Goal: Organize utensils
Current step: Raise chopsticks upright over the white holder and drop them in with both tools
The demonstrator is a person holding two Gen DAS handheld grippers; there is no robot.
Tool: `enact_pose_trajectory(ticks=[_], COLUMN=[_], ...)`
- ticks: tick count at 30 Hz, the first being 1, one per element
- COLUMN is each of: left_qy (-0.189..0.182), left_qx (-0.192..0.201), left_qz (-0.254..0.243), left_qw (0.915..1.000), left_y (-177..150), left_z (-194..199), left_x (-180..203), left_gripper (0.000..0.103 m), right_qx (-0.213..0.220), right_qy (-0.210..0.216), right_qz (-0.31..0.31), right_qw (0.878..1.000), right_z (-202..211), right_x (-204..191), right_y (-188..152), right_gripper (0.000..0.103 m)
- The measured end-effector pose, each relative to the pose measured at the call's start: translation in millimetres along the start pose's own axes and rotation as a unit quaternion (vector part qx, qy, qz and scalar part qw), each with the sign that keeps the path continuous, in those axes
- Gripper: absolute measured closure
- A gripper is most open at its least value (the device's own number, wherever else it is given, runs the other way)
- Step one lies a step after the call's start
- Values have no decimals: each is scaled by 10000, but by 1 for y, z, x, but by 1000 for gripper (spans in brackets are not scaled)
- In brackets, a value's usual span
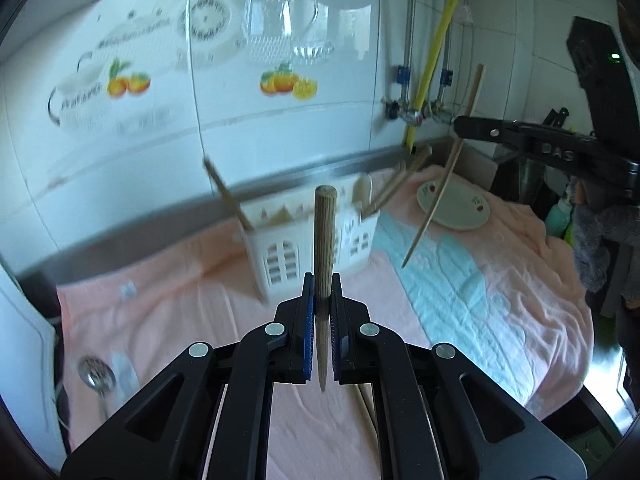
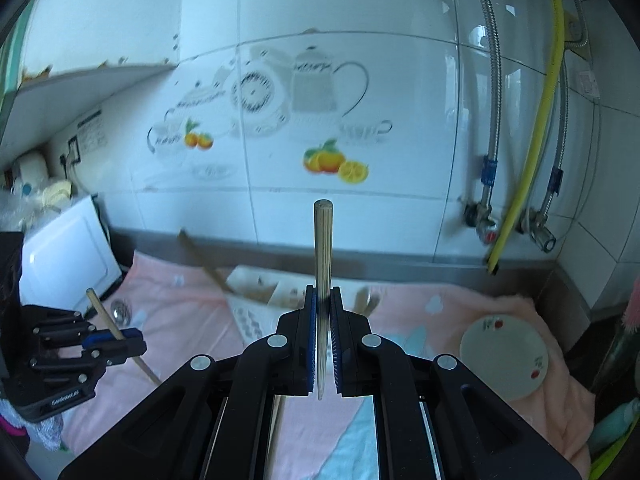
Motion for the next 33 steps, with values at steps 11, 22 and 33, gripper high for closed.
enact_pose_trajectory(ticks=[11,22,33], left_qy=[197,469,490], left_qx=[704,1077,429], left_qz=[-25,424,699], left_qw=[9973,9922,9954], left_y=[106,153,104], left_z=[10,-29,-85], left_x=[-14,-51,-70], left_gripper=[97,97,97], right_qx=[287,213,-153], right_qy=[-227,-250,-171], right_qz=[-122,-216,-145], right_qw=[9993,9992,9996], right_z=[-25,-62,-87], right_x=[22,36,30], right_y=[57,64,32], right_gripper=[97,96,96])
Point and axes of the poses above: each gripper's, at about its wrist camera, not at the fingertips, and z roughly against the way its jaws point, x to its right, y to its top, the point moved 7 cm from there along -z, roughly the way its jaws point, and after that the axes turned 1 degree about y, right-handed, at the moved point
